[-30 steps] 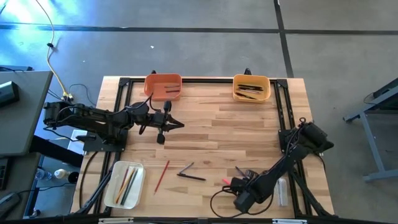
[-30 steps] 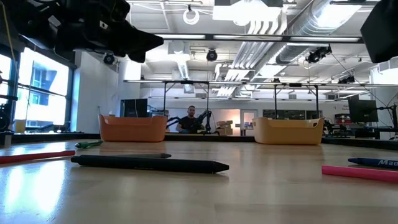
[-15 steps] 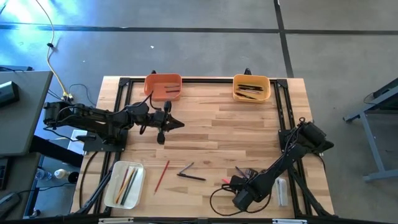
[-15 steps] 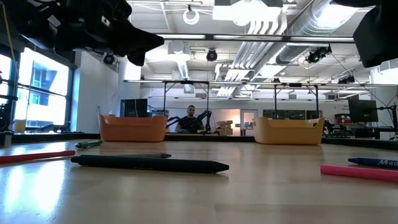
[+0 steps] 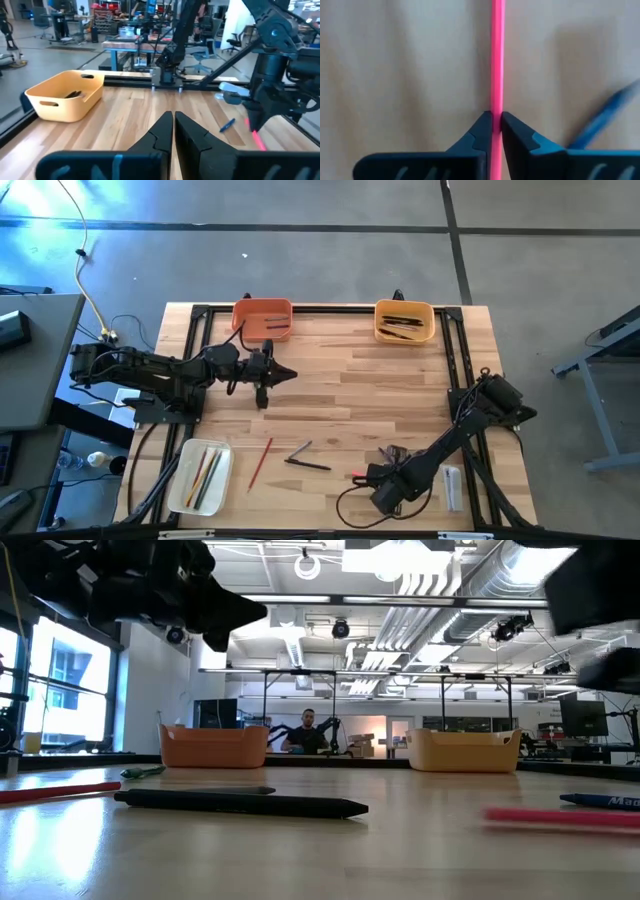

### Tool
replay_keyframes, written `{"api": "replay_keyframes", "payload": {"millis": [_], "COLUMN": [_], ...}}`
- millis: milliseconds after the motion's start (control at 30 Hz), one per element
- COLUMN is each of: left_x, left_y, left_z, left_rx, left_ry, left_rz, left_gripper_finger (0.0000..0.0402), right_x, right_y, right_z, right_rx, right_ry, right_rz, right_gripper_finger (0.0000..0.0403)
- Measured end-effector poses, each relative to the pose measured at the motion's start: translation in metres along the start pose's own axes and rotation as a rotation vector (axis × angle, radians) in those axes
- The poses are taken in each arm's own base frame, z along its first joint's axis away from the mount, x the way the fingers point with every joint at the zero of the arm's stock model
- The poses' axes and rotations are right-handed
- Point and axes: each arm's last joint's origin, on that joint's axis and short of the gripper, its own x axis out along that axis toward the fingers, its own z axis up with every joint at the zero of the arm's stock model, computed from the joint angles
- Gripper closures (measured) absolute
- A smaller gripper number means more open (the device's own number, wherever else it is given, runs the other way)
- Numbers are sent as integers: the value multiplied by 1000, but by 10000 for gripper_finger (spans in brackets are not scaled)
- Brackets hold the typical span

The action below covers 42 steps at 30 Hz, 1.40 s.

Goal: Sort crayons/erasers/pens/pencils in bins
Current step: Put the pink colored pencil into the white bin

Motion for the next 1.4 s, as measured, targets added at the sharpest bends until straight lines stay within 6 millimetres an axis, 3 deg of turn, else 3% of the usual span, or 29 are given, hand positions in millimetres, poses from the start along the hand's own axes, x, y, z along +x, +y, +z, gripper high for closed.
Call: {"api": "replay_keyframes", "payload": {"millis": [67,233,567,800,967,1100,1200,1400], "left_x": [0,0,0,-1,-3,-7,-8,-5], "left_y": [0,0,-1,3,9,14,15,2], "left_z": [1,3,10,13,18,26,32,32], "left_rx": [-13,-26,24,70,78,103,83,111], "left_ry": [-6,-34,-98,-135,-177,-235,-249,-244], "left_rz": [-1,-6,-7,10,37,55,-36,-180], "left_gripper_finger": [394,394,394,394,394,394,394,371], "right_x": [-5,-41,-79,-67,-56,-64,-74,-86], "right_y": [-4,-9,-55,-99,-139,-165,-178,-191], "right_z": [5,16,57,82,90,94,97,108], "right_rx": [-41,-80,-49,-160,-250,-272,-272,-235], "right_ry": [-79,-216,-483,-597,-813,-1057,-1212,-1272], "right_rz": [-62,-55,-208,-51,93,138,162,140], "right_gripper_finger": [380,380,385,396,395,394,394,394]}}
